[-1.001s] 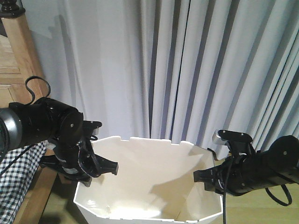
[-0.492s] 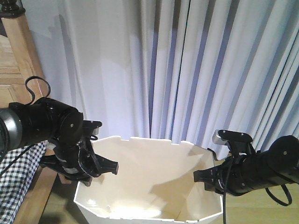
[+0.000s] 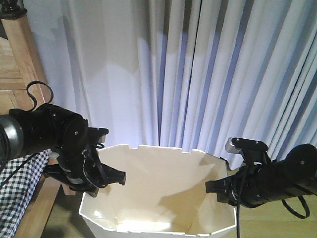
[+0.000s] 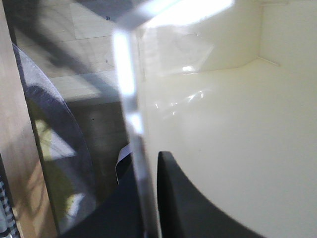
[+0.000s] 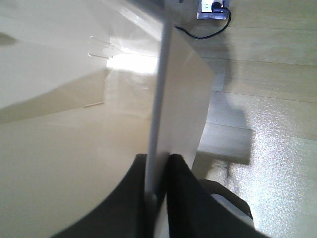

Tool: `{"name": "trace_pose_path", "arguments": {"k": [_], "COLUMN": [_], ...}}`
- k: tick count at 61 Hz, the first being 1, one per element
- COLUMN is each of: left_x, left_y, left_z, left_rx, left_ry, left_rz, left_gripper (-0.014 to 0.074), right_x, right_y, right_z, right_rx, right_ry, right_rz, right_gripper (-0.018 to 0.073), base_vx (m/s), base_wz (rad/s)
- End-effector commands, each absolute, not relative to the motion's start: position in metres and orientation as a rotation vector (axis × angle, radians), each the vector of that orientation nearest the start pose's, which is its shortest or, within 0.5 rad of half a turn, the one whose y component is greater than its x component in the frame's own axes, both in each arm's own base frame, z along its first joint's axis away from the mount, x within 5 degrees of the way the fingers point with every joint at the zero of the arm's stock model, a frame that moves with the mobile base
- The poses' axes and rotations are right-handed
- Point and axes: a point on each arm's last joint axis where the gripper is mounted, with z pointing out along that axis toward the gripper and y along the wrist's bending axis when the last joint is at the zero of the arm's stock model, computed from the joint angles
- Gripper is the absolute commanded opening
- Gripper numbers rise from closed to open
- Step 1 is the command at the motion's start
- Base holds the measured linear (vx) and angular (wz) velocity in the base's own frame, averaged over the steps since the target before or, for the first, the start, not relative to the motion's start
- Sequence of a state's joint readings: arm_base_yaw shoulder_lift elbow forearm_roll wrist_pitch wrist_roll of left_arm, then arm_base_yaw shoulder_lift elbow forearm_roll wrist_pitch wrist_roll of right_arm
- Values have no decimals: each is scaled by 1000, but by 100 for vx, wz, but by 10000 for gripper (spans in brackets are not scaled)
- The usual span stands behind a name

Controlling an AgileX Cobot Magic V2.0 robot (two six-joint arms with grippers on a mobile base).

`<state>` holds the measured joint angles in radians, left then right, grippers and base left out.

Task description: Move trash bin to bedside with robot

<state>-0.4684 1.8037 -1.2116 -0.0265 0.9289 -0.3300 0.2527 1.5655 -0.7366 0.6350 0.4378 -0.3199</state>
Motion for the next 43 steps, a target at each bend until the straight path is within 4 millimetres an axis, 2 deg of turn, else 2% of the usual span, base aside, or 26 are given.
{"name": "trace_pose_path", "arguments": {"k": [1,11,18,26,38,43], "left_x": [310,310,311,311,312,312], "left_y": [-174,-174,-175,-175,-175,-175], "left_z": [230,230,231,231,231,231], "left_rx": [177,175,175,173,159,157], "left_ry": [2847,2841,2837,2835,2824,2820], "left_rz": [-324,-327,-329,-330,-337,-339], "left_gripper": [-6,-6,-6,-6,-6,-6], "right_x": [264,264,264,264,264,264], "right_y": [100,100,100,100,100,100], "right_z": [199,199,199,199,199,199], "right_rx": [-78,-76,-76,-76,-75,-76], "right_ry": [2621,2620,2620,2620,2619,2619], "right_rz": [581,581,581,581,580,579], "right_gripper": [-1,38,127,293,629,729], "base_vx": [0,0,0,0,0,0], "base_wz": [0,0,0,0,0,0]}}
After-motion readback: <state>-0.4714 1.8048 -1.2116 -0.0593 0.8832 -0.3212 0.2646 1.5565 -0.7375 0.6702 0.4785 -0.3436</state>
